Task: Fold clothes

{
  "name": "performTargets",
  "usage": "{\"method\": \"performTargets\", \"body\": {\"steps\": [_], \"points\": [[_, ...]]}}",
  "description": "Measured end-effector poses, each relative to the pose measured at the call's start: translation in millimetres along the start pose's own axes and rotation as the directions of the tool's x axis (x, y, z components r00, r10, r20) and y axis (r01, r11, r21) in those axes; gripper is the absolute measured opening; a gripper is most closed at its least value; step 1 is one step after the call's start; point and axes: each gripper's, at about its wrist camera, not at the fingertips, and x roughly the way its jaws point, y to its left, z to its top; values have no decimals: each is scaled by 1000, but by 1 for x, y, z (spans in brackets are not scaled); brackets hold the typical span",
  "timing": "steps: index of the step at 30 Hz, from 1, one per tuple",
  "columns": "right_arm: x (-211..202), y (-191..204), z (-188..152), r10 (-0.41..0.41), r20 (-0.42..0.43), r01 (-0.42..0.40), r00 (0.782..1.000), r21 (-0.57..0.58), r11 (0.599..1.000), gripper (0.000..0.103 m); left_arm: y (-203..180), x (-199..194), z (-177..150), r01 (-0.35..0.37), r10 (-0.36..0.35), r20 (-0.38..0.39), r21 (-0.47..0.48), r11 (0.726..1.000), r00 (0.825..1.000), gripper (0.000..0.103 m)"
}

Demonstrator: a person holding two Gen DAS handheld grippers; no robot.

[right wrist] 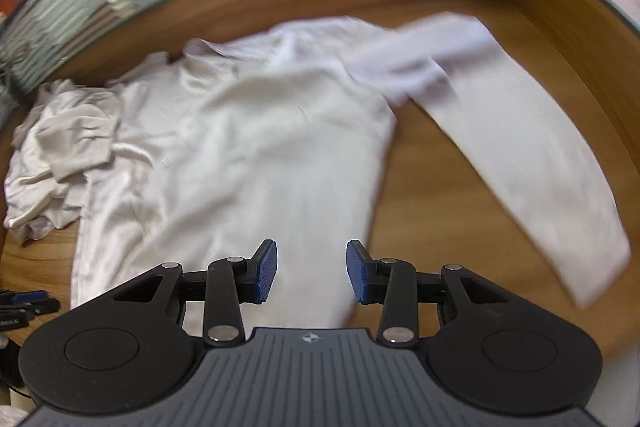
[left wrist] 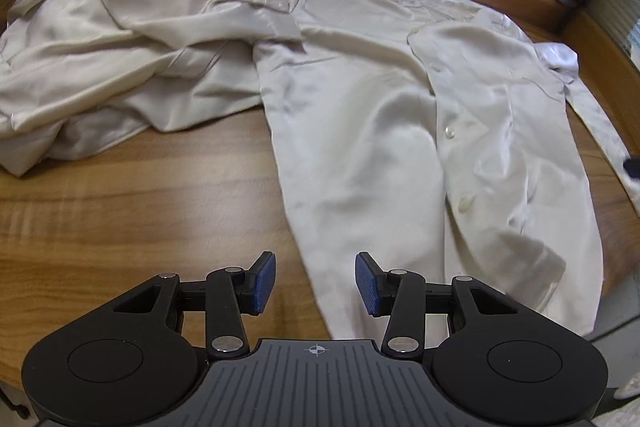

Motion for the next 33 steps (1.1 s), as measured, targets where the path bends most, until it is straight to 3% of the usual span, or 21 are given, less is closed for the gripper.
{"method": "performTargets", "body": {"steps": [6, 10, 14, 16, 18, 20, 21, 23, 26, 30, 33], "points": [[-1, -8, -61, 0, -49, 5, 999, 98, 995, 43, -3, 3, -9, 57, -55, -42, 42, 998, 998, 47], [16, 0, -83, 3, -105, 9, 995, 112, 994, 43, -7, 10, -9, 96, -91, -75, 67, 993, 993, 47], [34, 6, -86, 4, -147, 16, 989, 131, 991, 43, -15, 20, -3, 59, -50, -89, 99, 993, 995, 47], [40, 8, -83, 4, -151, 14, 989, 123, 992, 38, -15, 24, 0, 55, -47, -80, 93, 994, 996, 47], [45, 11, -78, 4, -162, 14, 987, 113, 993, 15, -15, 30, 2, 51, -44, -85, 82, 995, 995, 46], [48, 12, -73, -3, -165, 20, 986, 100, 995, 4, -16, 37, 3, 46, -38, -103, 76, 996, 994, 30], [47, 12, -70, -10, -162, 25, 987, 94, 995, 3, -17, 39, 3, 29, -22, -100, 73, 997, 995, 11], [42, 11, -65, -19, -145, 32, 989, 88, 996, 3, -19, 38, 4, -13, 18, -77, 70, 997, 997, 2], [28, 6, -55, -41, -111, 50, 993, 75, 996, 2, -16, 30, 8, -108, 108, -12, 38, 993, 994, 2], [5, -11, -40, -114, -69, 118, 991, 50, 992, 2, -1, 18, 15, -222, 224, 45, -48, 974, 974, 2], [-9, -32, -31, -190, -60, 193, 980, 50, 980, 1, 8, 16, 19, -243, 246, 46, -67, 968, 968, 2]]}}
